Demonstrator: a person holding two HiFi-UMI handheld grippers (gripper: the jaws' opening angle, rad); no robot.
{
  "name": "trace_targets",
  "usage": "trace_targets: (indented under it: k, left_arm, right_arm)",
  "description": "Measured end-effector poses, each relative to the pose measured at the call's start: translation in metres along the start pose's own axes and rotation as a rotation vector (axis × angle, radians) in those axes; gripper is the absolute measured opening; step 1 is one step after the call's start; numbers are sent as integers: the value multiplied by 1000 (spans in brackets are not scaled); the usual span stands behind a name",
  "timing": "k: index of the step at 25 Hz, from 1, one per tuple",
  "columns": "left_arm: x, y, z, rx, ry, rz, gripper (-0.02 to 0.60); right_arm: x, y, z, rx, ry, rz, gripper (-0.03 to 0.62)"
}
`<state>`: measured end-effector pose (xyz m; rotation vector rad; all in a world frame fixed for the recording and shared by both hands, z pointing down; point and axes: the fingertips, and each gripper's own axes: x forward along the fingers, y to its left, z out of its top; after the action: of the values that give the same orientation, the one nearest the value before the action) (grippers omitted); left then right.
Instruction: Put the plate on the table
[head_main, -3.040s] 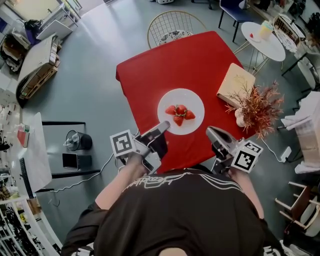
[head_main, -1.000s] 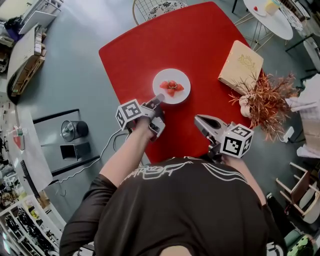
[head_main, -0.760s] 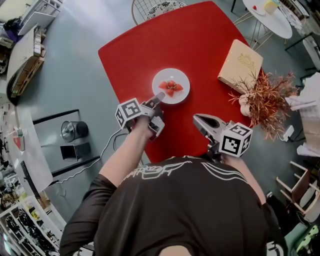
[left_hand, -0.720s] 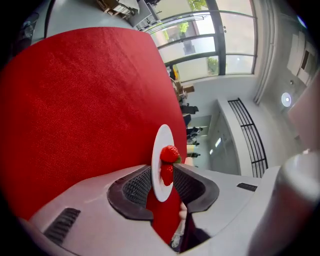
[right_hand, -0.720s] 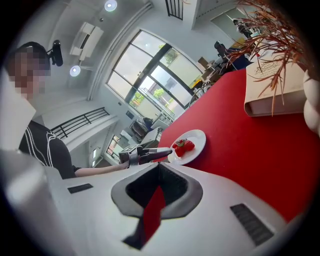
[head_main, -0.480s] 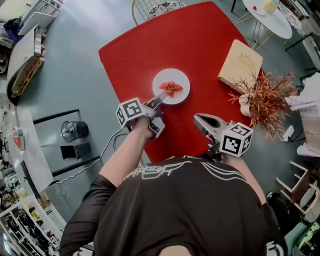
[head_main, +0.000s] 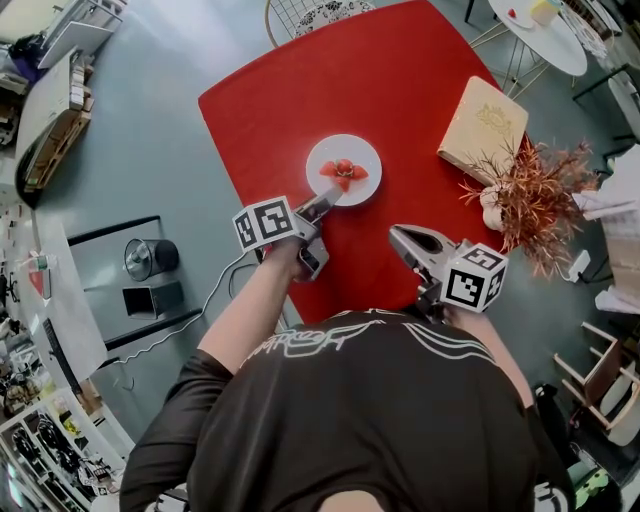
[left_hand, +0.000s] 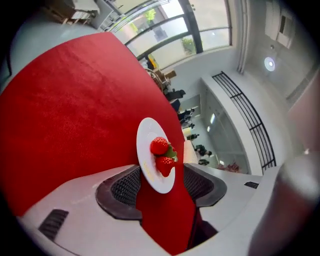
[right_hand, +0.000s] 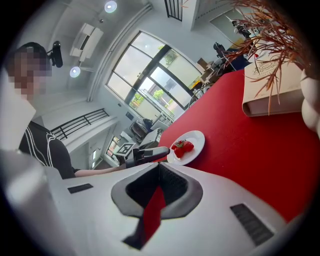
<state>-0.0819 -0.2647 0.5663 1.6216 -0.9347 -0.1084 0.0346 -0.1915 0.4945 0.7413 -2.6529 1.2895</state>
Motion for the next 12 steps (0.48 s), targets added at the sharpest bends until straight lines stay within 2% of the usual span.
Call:
trace_targets:
  k: [12]
  left_arm:
    - [0, 1, -24, 403, 240, 121, 259]
  right_arm:
    - [3, 5, 1, 4, 8, 16, 8]
